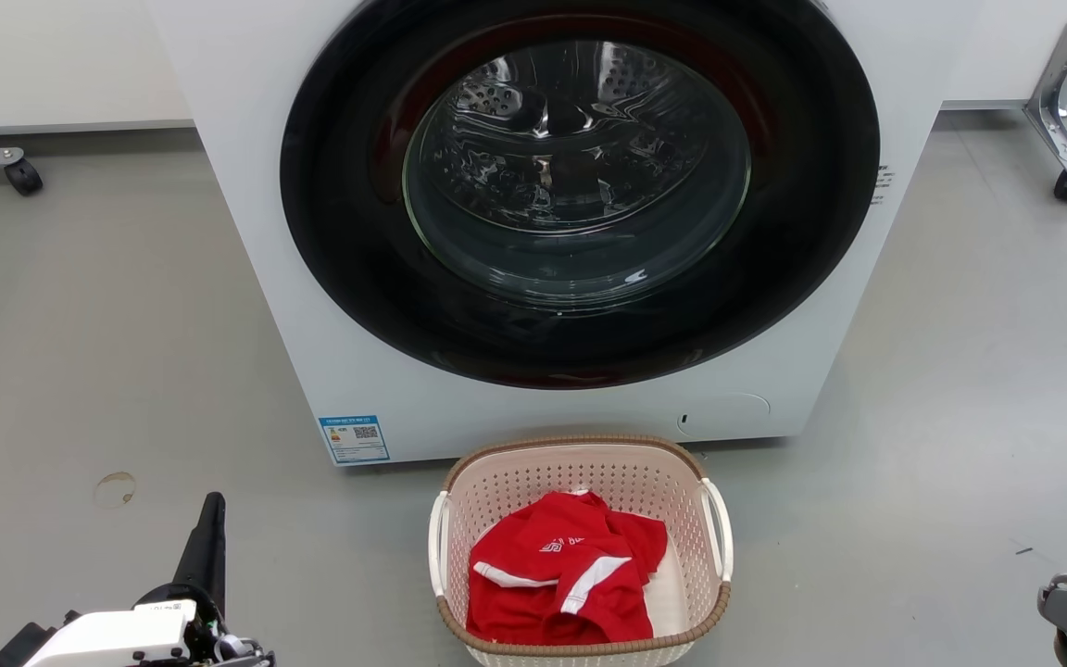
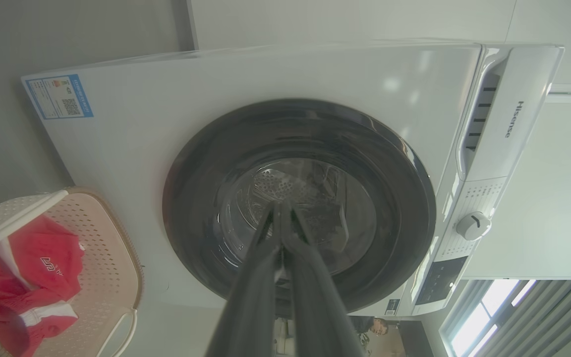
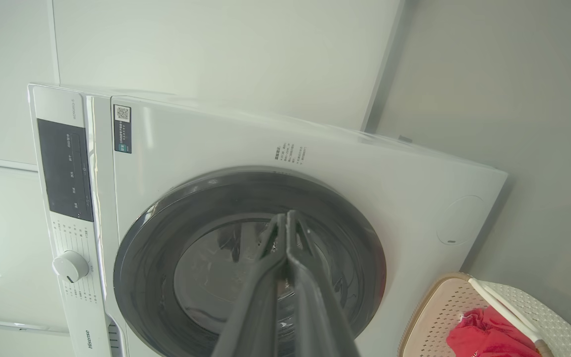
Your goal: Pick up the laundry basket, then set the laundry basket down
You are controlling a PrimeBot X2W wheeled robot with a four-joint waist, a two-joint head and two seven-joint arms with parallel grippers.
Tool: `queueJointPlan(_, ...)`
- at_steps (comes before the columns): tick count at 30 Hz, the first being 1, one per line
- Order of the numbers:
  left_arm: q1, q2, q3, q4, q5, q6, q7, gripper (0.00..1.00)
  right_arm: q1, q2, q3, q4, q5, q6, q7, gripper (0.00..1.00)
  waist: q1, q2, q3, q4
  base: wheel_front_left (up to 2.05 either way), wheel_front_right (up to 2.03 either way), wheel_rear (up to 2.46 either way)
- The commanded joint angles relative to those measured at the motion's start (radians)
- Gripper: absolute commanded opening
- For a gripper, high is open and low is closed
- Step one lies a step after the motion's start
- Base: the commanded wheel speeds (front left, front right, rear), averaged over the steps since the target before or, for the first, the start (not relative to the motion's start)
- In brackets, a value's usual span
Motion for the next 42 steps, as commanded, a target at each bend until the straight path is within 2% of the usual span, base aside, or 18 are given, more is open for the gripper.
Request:
queueJointPlan(1,-0.052,0.008,0.035,-0.022,0.003,-0.011,0.009,0.0,-0.048,-0.023,0.012,-0.03,0.003,0.005,0.011,0.0,0.0,0.0,0.0,0.0,0.0,0.0,0.0)
queueJointPlan(42,-0.053,-0.006,0.055,-0.02,0.019,-0.011,0.025,0.0,-0.048,-0.021,0.009,-0.03,0.001,0.005,0.014,0.0,0.0,0.0,0.0,0.0,0.0,0.0,0.0)
